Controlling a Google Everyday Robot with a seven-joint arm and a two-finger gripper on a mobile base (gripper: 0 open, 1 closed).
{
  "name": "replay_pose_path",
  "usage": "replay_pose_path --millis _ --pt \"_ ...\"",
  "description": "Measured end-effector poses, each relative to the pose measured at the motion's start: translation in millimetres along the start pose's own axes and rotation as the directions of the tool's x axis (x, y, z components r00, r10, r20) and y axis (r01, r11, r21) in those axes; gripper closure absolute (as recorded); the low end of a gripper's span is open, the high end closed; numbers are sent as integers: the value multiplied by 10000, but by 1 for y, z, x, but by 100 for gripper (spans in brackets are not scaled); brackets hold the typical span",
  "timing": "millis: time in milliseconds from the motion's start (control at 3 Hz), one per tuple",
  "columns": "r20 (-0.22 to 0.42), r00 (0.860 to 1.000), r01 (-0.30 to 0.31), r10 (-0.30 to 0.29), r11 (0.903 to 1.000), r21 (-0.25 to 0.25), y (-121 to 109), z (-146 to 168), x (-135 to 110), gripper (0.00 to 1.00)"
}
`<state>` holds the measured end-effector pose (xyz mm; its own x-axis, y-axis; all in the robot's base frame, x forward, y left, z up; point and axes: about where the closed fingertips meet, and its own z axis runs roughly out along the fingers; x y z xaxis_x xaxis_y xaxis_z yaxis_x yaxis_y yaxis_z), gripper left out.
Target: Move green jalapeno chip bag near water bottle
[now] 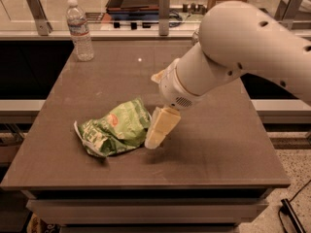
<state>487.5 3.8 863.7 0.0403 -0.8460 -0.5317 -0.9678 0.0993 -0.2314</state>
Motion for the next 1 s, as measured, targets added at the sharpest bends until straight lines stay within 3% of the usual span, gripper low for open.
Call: replay_pose_path --millis 667,1000 --pt "726 9968 392 -340 9967 -712 14 49 -23 0" --pt "1291 9900 731 -569 9896 -1236 23 70 -35 18"
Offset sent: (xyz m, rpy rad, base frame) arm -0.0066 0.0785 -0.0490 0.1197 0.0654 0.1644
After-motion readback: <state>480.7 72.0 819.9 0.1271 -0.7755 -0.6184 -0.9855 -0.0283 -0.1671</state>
